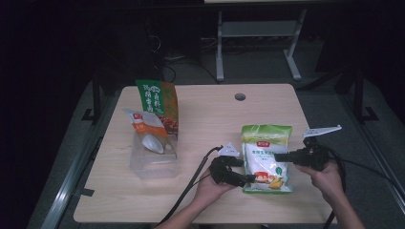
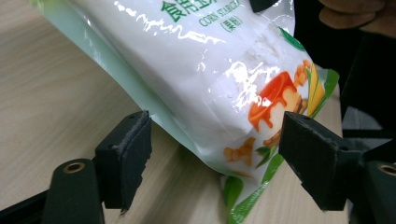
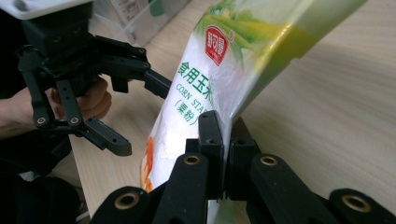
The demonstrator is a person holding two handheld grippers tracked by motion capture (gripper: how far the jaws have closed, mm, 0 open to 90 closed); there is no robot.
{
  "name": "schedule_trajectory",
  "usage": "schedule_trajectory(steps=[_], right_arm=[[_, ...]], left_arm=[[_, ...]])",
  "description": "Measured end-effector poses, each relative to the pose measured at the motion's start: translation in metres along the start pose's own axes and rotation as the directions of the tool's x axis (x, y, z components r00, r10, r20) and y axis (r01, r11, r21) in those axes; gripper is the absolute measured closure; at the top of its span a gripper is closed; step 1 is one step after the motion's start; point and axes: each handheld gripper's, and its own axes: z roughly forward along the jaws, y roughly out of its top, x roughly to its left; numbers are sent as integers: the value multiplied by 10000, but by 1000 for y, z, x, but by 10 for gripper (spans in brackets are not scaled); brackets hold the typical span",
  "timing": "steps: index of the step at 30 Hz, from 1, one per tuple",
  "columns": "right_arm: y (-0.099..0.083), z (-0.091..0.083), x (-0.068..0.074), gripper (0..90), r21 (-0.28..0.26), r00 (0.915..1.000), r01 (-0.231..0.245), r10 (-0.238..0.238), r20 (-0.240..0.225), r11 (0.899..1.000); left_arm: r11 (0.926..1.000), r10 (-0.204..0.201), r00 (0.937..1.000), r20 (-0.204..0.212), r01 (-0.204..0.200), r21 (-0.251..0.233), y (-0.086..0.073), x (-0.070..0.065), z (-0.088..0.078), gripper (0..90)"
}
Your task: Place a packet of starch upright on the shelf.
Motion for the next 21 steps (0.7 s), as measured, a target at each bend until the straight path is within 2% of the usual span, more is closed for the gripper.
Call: schedule_trajectory(steps=[1,3,4,5,6,7,8,9,11,13,14,16,17,18,19,21], right_arm=[[1,-2,3,874,-185,9999,138,-138,-1,9997],[1,-4,6,875,-449,9993,320,-329,-183,9985],[1,-4,6,875,-449,9993,320,-329,-183,9985],[2,-5,11,875,-682,9978,532,-558,-370,9963],[3,-5,12,875,-744,9969,628,-660,-421,9952],[3,-5,12,875,-744,9969,628,-660,-421,9952],[3,-3,17,875,-809,9950,796,-841,-536,9935],[3,-1,19,875,-855,9944,852,-902,-560,9927],[4,0,21,874,-876,9930,1010,-1059,-528,9910],[4,0,22,874,-862,9928,1047,-1093,-501,9908],[5,1,25,872,-819,9913,1212,-1249,-409,9892],[6,1,27,871,-745,9905,1312,-1339,-319,9885],[9,2,33,869,-594,9864,1628,-1638,-121,9849],[10,3,35,869,-518,9842,1765,-1768,-22,9829],[10,3,35,869,-518,9842,1765,-1768,-22,9829],[13,4,39,865,-415,9785,2063,-2060,113,9776]], left_arm=[[9995,-291,9995,89,292,-82,0,2,0,224],[9991,-392,9991,167,394,-123,0,4,0,222],[9983,-559,9979,315,564,-152,0,5,1,222],[9971,-730,9959,533,740,-170,0,7,3,243],[9958,-855,9928,836,879,-245,0,9,3,268],[9958,-855,9928,836,879,-245,0,9,3,334],[9955,-863,9910,1021,899,-312,0,9,3,397],[9956,-845,9914,996,881,-326,1,9,2,408],[9953,-809,9910,1062,860,-440,2,9,-1,497],[9953,-767,9919,1013,822,-505,3,9,-3,550],[9970,-434,9955,842,485,-597,4,8,-5,582],[9973,-317,9971,697,362,-632,5,5,-7,593],[9970,-261,9985,480,295,-714,5,2,-8,629],[9974,-102,9993,361,128,-711,5,2,-9,634],[9974,-102,9993,361,128,-711,5,2,-9,642],[9974,107,9999,106,-99,-716,6,1,-13,649]])
